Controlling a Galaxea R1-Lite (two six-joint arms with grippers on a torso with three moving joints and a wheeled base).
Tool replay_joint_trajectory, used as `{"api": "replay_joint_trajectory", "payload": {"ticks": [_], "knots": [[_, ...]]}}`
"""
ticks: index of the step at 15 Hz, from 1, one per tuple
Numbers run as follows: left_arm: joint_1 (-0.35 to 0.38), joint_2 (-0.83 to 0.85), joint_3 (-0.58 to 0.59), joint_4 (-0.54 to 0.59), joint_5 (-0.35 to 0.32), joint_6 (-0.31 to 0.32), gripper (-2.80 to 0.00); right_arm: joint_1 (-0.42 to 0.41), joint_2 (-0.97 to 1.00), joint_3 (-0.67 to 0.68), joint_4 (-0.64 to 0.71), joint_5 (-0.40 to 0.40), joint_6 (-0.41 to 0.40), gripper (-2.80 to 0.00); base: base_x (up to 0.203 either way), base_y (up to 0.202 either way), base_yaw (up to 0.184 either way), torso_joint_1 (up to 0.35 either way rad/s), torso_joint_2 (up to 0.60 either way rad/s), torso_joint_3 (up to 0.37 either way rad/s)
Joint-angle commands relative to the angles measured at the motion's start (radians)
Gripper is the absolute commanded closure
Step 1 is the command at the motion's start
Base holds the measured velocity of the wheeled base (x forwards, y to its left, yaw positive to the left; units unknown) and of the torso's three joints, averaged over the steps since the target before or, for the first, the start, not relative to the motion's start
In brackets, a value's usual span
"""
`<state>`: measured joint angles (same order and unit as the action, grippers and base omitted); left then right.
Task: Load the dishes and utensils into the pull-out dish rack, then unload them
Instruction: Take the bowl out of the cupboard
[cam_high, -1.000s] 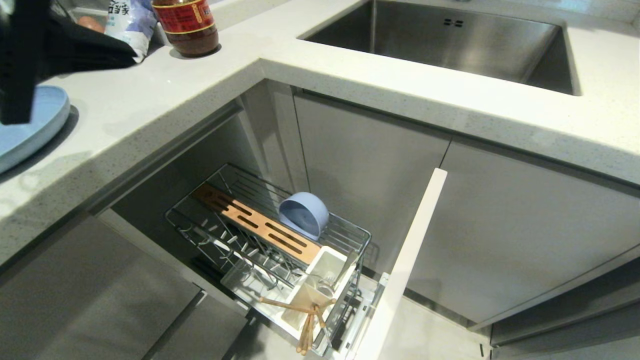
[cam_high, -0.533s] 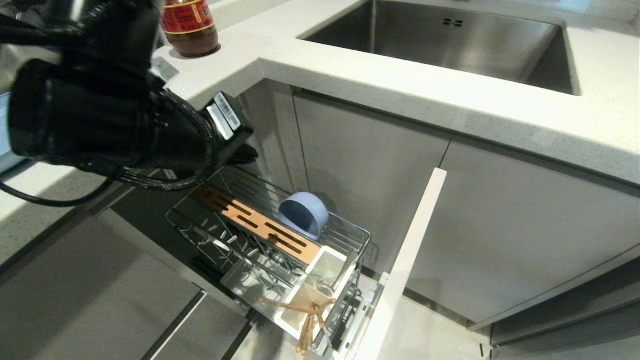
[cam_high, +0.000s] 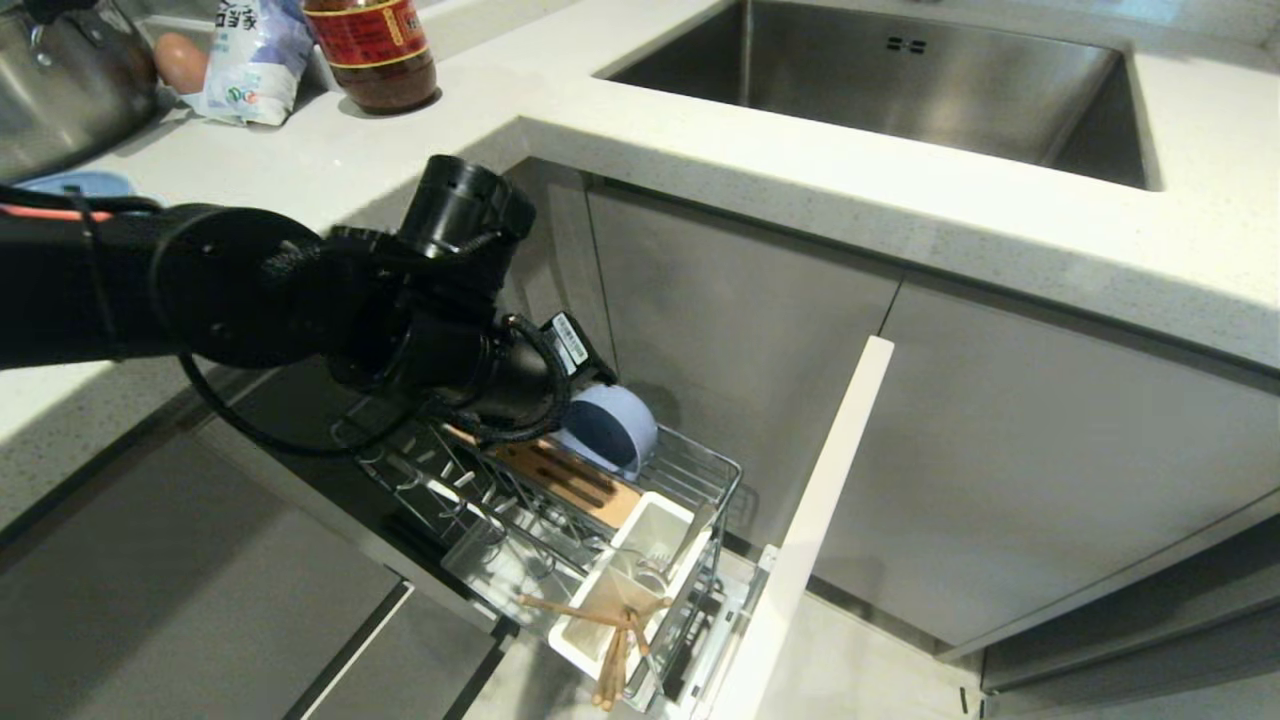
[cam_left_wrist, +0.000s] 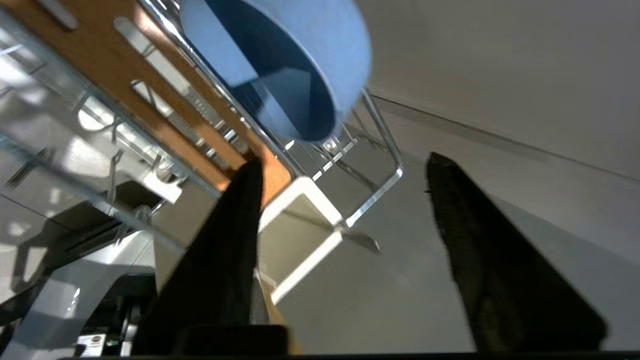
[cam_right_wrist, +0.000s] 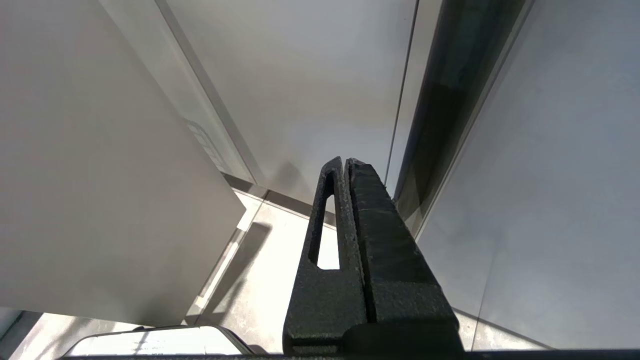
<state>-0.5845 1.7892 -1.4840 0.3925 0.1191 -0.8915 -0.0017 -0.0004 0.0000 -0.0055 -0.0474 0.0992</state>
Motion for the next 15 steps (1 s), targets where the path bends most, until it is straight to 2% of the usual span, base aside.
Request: {"api": "replay_joint_trajectory", "payload": {"ticks": [1,3,7,10,15], "knots": [[0.035,0.07,0.015,-0.049,-0.037,-0.006,-2.8,0.0,-0.004,0.0,-0.001,0.0,0.001,0.0,0.0,0.0,0.0,0.0,0.0,0.0],[0.057,0.102,0.014,-0.079,-0.083,-0.002,-2.8,0.0,-0.004,0.0,-0.001,0.0,0.001,0.0,0.0,0.0,0.0,0.0,0.0,0.0],[0.082,0.153,0.001,-0.171,-0.134,0.013,-2.8,0.0,-0.004,0.0,-0.001,0.0,0.001,0.0,0.0,0.0,0.0,0.0,0.0,0.0],[0.093,0.177,-0.028,-0.181,-0.135,0.046,-2.8,0.0,-0.004,0.0,-0.001,0.0,0.001,0.0,0.0,0.0,0.0,0.0,0.0,0.0],[0.084,0.214,-0.047,-0.204,-0.138,0.046,-2.8,0.0,-0.004,0.0,-0.001,0.0,0.001,0.0,0.0,0.0,0.0,0.0,0.0,0.0]]}}
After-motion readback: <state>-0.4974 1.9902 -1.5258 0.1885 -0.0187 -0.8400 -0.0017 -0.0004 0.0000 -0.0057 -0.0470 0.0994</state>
